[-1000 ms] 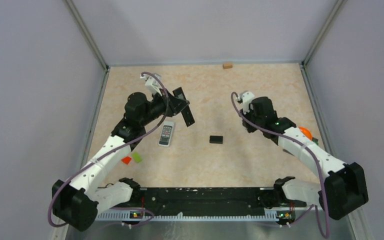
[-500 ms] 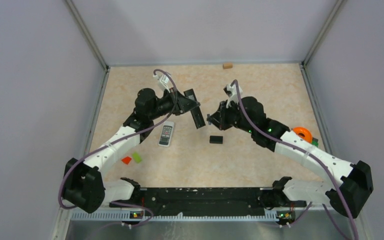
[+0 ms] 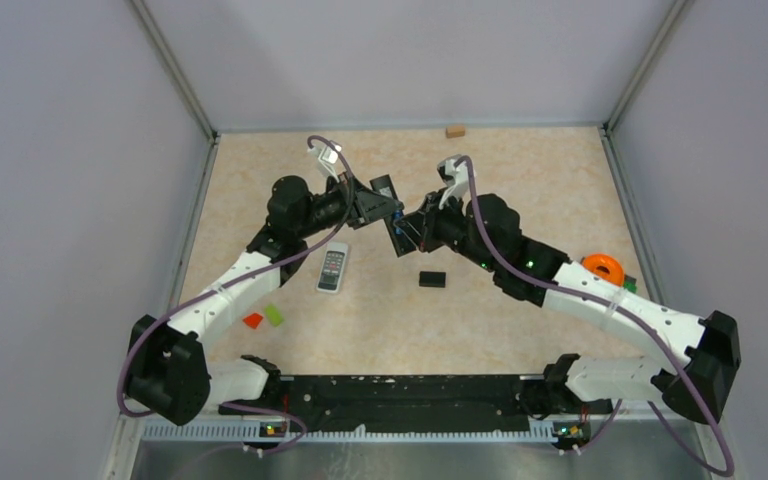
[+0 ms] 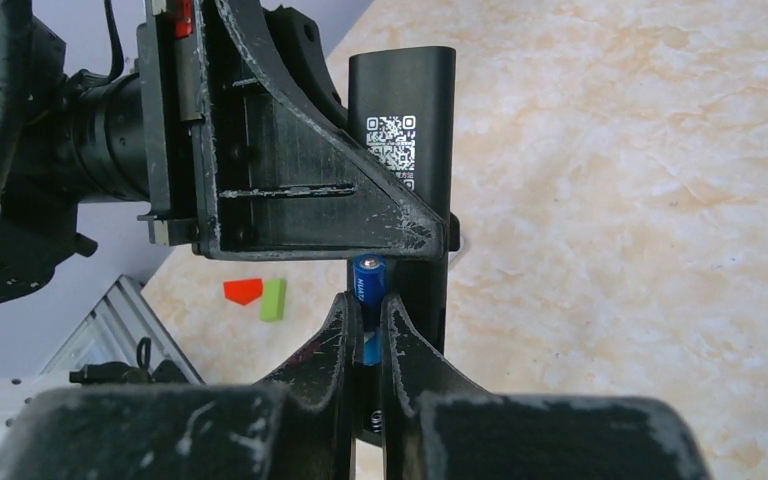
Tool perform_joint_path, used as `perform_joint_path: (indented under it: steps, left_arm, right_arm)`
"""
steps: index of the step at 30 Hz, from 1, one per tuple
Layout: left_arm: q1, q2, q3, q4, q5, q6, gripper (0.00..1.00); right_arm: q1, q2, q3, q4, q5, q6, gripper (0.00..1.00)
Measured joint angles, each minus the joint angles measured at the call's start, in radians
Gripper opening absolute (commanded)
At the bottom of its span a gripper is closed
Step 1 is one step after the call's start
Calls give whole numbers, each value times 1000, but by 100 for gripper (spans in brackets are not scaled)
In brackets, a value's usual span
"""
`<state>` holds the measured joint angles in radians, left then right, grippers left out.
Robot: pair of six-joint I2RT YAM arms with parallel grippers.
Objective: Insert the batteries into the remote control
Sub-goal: Load the battery into the remote control.
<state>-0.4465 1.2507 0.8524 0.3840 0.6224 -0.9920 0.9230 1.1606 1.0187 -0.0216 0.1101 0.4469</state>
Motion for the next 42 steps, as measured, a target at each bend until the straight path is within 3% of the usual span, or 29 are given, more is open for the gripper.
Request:
perform_joint_path:
  steps: [25,42]
  left_arm:
    - [23,4,0,17,-8,-41,0]
    - [52,11,0,29,25,-110,0]
  right_arm:
    - [11,49,65,-147,-40,-79,0]
    - [24,76,110,-174,-29,-81,29]
